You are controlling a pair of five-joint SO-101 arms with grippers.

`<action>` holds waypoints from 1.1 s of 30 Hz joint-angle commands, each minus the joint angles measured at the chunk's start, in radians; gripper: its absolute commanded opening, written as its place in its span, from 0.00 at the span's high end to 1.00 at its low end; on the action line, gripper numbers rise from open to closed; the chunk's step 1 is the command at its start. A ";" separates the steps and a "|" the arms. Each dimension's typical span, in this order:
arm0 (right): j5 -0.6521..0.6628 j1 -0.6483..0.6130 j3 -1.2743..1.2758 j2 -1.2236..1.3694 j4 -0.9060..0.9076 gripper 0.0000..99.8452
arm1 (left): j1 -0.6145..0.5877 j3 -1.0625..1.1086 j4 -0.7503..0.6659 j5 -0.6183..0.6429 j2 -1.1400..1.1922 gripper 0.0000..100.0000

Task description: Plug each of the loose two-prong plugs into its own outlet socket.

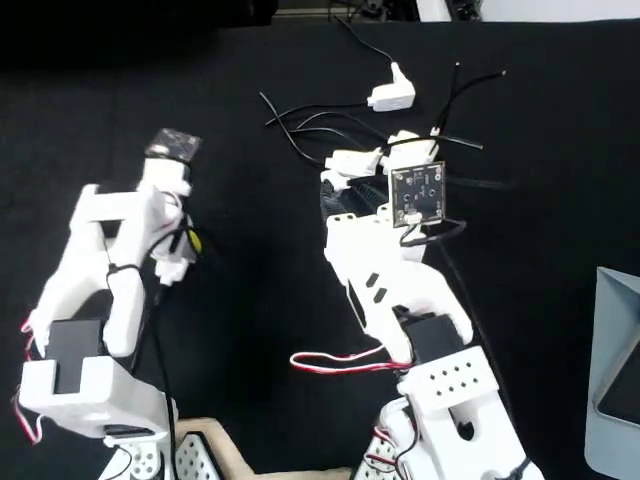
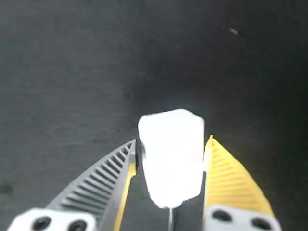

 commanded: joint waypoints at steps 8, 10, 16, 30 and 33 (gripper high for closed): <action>-0.008 -0.005 -0.008 -0.016 -0.021 0.99 | -0.067 -0.160 0.112 -0.008 -0.008 0.70; -0.008 -0.005 -0.008 -0.016 -0.021 0.99 | -0.065 -0.154 0.115 -0.008 0.002 0.70; -0.008 -0.005 -0.008 -0.016 -0.021 0.99 | -0.051 -0.051 0.017 -0.008 0.003 0.75; -0.008 -0.003 -0.008 -0.016 -0.021 0.99 | 0.231 0.054 0.014 -0.121 -0.009 0.83; -0.008 -0.003 -0.008 -0.016 -0.021 0.99 | 0.288 0.058 0.043 -0.117 -0.029 0.83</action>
